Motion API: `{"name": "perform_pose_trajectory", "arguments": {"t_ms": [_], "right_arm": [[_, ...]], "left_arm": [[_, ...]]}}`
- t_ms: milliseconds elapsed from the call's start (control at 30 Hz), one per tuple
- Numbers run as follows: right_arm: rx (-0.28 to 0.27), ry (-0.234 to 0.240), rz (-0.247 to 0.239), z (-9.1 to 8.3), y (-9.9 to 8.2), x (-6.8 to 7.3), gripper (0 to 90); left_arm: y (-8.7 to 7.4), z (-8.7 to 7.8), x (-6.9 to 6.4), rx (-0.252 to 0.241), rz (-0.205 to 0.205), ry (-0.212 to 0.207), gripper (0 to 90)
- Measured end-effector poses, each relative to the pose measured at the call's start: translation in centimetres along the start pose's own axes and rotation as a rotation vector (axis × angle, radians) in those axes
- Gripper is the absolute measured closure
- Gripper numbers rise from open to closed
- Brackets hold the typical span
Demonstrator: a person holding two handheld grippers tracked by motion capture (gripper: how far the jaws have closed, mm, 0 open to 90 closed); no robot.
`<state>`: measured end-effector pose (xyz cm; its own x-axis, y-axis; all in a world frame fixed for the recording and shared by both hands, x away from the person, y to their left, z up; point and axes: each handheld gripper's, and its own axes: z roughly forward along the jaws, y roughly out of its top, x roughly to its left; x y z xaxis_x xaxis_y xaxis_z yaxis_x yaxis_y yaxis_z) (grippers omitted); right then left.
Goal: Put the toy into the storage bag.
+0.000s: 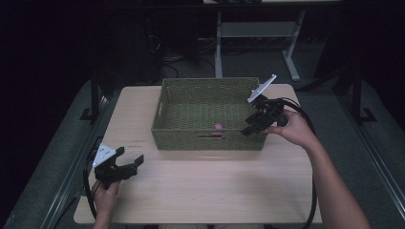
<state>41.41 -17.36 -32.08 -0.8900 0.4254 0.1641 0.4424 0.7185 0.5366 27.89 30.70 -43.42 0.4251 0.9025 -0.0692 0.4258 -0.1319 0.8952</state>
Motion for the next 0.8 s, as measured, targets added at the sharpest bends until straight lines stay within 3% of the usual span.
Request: {"name": "perform_pose_trajectory", "arguments": {"t_ms": [800], "right_arm": [[-0.042,-0.003,-0.011,0.7,-4.8,3.4,33.2]], "left_arm": [[0.0,0.0,-0.1,0.003,0.003,0.001,13.9]]}}
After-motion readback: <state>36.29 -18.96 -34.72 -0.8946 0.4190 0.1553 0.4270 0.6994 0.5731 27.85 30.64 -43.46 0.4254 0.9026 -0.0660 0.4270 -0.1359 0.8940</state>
